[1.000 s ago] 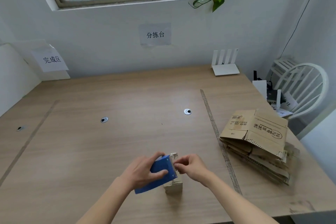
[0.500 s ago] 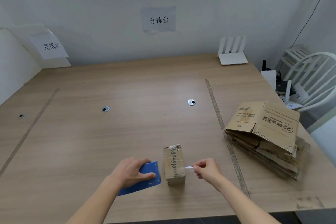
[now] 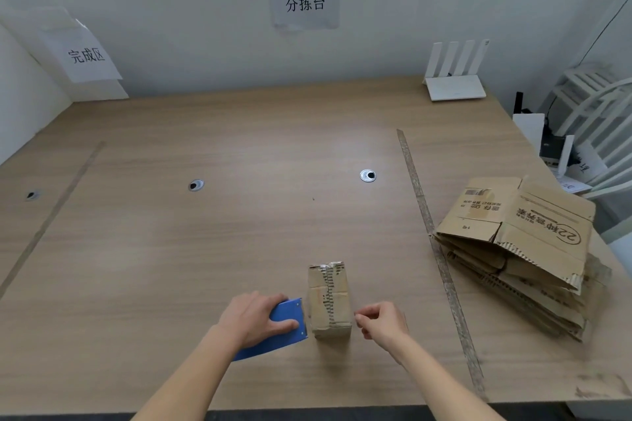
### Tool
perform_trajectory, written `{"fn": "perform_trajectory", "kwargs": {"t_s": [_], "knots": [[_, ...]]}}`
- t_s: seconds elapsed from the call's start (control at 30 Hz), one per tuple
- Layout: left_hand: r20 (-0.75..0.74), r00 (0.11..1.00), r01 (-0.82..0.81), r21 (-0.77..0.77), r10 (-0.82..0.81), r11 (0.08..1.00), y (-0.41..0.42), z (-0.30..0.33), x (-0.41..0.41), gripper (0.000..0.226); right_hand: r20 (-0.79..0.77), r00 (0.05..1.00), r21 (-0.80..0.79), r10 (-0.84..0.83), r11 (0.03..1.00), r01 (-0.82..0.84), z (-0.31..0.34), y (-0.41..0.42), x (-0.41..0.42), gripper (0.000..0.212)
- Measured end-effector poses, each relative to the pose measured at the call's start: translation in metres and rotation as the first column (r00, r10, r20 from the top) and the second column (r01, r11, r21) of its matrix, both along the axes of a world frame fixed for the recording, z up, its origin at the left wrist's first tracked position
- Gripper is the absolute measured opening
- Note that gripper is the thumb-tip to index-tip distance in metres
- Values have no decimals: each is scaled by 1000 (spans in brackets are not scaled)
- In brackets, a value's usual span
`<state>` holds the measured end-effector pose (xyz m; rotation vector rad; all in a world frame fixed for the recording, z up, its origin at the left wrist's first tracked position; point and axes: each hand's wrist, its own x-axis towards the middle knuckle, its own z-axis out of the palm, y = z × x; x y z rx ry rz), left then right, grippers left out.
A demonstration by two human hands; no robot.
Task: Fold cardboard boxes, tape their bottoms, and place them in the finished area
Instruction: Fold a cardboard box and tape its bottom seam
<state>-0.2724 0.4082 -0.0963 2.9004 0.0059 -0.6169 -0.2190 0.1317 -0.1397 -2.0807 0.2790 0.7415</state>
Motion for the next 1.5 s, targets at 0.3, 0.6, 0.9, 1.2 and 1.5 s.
{"fn": "perform_trajectory", "kwargs": {"t_s": [0.3,0.6,0.9,1.2,1.5], "knots": [[-33,999,-15,-24,14,1000,-9,-12,9,63,84,996,-197,19,980,-3,-2,9,6,73],[-14,998,-70,-81,69,994,-12,-12,1,63,146,937,-259,318,926,-274,10,55,-20,126],[-17,995,-103,-125,102,987,2,-7,-16,63,147,926,-322,346,902,-286,20,61,-16,128],[26,998,-51,100,48,994,-31,-24,-1,57,156,943,-341,294,912,-228,17,60,-20,132],[79,977,-203,92,196,975,-13,-49,-10,59,165,924,-375,345,888,-264,11,56,-21,134]]}}
